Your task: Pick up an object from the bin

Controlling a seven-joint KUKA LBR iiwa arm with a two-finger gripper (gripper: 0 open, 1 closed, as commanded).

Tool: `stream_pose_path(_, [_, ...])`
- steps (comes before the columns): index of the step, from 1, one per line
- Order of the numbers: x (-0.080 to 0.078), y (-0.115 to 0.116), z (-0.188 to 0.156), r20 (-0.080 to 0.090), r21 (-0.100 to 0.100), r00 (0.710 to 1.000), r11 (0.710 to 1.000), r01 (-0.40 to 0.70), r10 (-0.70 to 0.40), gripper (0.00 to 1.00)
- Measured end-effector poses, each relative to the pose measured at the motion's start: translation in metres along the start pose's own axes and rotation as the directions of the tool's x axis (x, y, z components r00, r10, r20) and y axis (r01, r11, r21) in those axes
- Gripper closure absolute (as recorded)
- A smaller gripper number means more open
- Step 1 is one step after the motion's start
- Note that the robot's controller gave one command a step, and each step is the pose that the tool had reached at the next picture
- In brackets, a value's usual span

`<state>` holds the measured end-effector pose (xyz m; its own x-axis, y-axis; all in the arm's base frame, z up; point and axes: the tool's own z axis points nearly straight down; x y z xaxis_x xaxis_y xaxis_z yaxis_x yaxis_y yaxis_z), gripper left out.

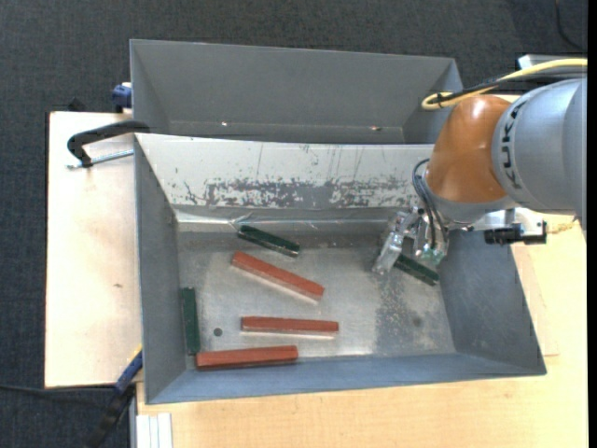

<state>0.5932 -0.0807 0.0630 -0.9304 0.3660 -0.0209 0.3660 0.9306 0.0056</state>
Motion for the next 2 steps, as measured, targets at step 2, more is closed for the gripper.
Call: stream_pose_path(2, [0.0010,0.0003,-0.0117,-0.014,0.002,1.000,1.000,-0.002,0.002,1.00])
